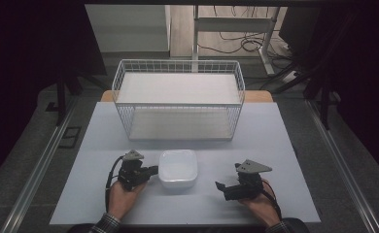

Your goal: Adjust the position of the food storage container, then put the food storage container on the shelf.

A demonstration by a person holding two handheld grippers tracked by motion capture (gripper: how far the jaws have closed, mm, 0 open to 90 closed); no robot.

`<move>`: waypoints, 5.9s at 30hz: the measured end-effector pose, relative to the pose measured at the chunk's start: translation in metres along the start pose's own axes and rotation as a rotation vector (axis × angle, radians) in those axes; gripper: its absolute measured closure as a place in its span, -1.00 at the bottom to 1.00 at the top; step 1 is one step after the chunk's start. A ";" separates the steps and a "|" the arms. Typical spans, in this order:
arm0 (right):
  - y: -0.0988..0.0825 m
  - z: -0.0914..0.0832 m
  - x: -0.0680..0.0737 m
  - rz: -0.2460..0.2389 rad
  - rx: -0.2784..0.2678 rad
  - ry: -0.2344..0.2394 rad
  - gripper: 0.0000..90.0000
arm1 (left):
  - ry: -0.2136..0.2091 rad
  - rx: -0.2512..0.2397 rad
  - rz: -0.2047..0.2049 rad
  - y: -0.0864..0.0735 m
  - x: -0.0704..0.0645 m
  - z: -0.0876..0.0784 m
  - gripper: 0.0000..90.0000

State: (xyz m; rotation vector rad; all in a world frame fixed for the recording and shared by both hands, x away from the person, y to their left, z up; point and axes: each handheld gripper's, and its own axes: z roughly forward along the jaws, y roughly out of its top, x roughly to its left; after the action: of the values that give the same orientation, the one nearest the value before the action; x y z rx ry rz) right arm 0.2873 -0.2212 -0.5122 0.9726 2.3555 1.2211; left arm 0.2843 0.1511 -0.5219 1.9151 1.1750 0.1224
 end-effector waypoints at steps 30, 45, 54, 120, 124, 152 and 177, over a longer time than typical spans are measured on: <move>-0.003 -0.002 0.001 -0.014 -0.004 0.068 -1.00 | 0.077 -0.098 0.135 -0.017 0.000 -0.023 -0.87; 0.013 0.007 0.002 0.064 0.003 0.121 -0.94 | 0.009 -0.150 0.146 -0.007 -0.005 -0.026 -0.92; 0.049 0.024 0.009 0.060 0.016 0.170 -1.00 | -0.054 -0.103 0.189 0.018 -0.019 -0.015 -0.94; 0.087 0.025 0.014 0.201 -0.019 0.143 0.73 | -0.081 -0.177 -0.013 0.041 -0.004 -0.019 0.76; 0.096 0.030 0.009 0.195 -0.026 0.132 0.73 | -0.072 -0.182 -0.011 0.051 0.003 -0.016 0.76; 0.111 0.090 -0.030 0.238 0.013 0.069 0.70 | 0.020 -0.133 -0.058 0.082 0.040 0.030 0.74; 0.127 0.111 -0.040 0.204 -0.071 -0.052 0.45 | 0.201 -0.235 0.030 0.105 0.042 0.043 0.54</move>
State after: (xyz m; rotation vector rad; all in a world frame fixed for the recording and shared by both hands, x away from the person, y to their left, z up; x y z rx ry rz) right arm 0.4311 -0.1319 -0.4753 1.2298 2.2004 1.3253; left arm 0.3990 0.1374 -0.4881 1.7423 1.2061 0.4587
